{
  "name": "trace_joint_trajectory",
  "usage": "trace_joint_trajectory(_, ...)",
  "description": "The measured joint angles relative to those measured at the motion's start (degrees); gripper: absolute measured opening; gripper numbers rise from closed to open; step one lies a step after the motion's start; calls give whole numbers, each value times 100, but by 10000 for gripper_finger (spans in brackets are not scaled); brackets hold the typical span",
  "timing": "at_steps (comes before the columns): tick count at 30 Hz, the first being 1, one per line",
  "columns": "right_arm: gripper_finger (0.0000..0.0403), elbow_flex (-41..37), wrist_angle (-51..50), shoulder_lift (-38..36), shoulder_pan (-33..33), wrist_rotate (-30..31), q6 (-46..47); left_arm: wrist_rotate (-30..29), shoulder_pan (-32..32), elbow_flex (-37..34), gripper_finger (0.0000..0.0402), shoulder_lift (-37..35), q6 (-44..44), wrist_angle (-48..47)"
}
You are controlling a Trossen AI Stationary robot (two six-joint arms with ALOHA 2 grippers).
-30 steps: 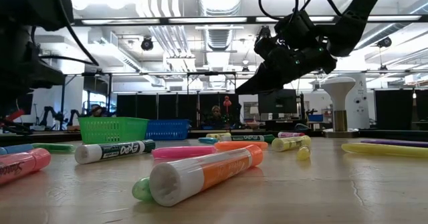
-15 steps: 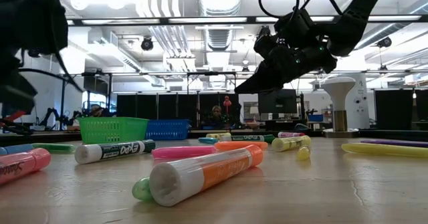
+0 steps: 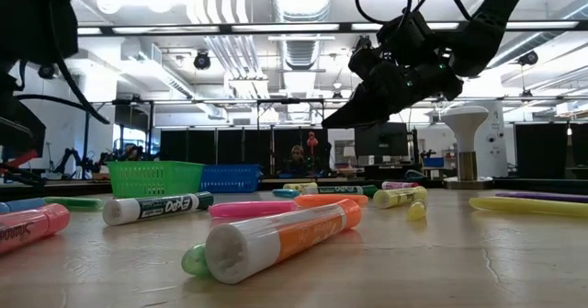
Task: Pick & Place Markers
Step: Put the yellow highlighter into the orange bin
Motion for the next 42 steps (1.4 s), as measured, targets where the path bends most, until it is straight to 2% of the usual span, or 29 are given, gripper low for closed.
trace_joint_trajectory(5, 13, 0, -1, 0, 7, -3, 2, -70, -9, 0, 54, 98, 72, 319)
trace_joint_trajectory(27, 13, 0, -4, 0, 7, -3, 20, -217, 0, 125, 53, 133, 688, 265)
trace_joint_trajectory(37, 13, 0, -2, 0, 7, -3, 22, -145, 6, 63, 53, 133, 605, 263)
trace_joint_trajectory(42, 13, 0, -1, 0, 32, 2, 20, -130, 10, 49, 80, 135, 820, 406)
